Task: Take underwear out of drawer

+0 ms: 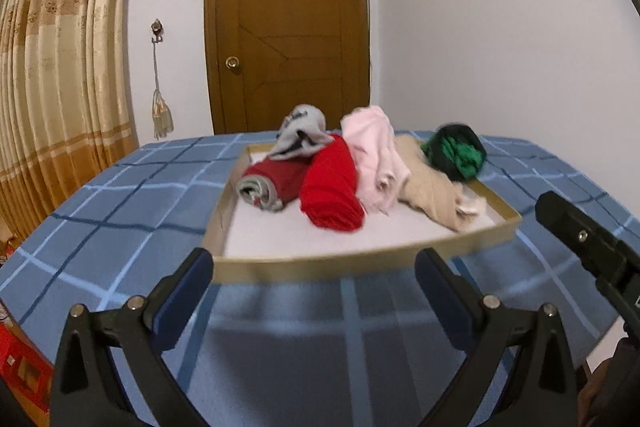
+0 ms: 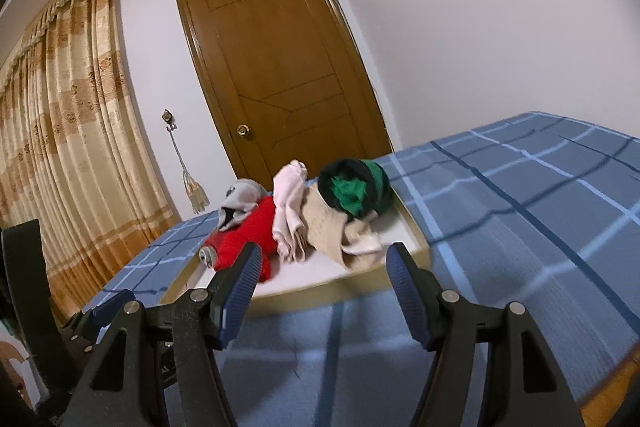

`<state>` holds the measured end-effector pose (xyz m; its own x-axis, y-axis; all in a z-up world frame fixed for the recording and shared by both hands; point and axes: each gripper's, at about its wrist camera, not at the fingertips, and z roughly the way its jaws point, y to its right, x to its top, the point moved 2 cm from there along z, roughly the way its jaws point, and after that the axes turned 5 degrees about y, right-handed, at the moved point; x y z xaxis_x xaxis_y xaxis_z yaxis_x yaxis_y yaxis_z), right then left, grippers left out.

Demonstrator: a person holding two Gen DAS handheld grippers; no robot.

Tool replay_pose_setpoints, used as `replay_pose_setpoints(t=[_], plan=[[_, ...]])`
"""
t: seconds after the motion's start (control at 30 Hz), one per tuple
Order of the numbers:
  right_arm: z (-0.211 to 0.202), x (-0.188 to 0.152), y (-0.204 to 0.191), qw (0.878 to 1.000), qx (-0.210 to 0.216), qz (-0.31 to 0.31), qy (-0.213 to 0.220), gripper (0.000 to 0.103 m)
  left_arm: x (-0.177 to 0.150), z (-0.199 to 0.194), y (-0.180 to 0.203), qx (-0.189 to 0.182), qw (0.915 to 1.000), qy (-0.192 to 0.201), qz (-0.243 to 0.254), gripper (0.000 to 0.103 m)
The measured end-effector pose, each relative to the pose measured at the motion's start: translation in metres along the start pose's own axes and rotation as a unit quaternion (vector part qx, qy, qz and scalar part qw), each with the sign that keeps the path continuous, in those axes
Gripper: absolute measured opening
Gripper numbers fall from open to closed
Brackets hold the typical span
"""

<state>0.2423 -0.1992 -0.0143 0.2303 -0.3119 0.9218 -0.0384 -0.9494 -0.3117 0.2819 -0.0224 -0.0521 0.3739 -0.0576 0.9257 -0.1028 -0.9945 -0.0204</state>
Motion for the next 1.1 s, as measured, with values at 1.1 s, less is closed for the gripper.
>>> replay_pose_setpoints(t=[1.1], plan=[[-0.111, -0.026, 0.045, 0.997, -0.011, 0.024, -0.073, 0.067, -0.070, -0.079, 0.050, -0.059, 0.9916, -0.110, 0.035, 0.102]])
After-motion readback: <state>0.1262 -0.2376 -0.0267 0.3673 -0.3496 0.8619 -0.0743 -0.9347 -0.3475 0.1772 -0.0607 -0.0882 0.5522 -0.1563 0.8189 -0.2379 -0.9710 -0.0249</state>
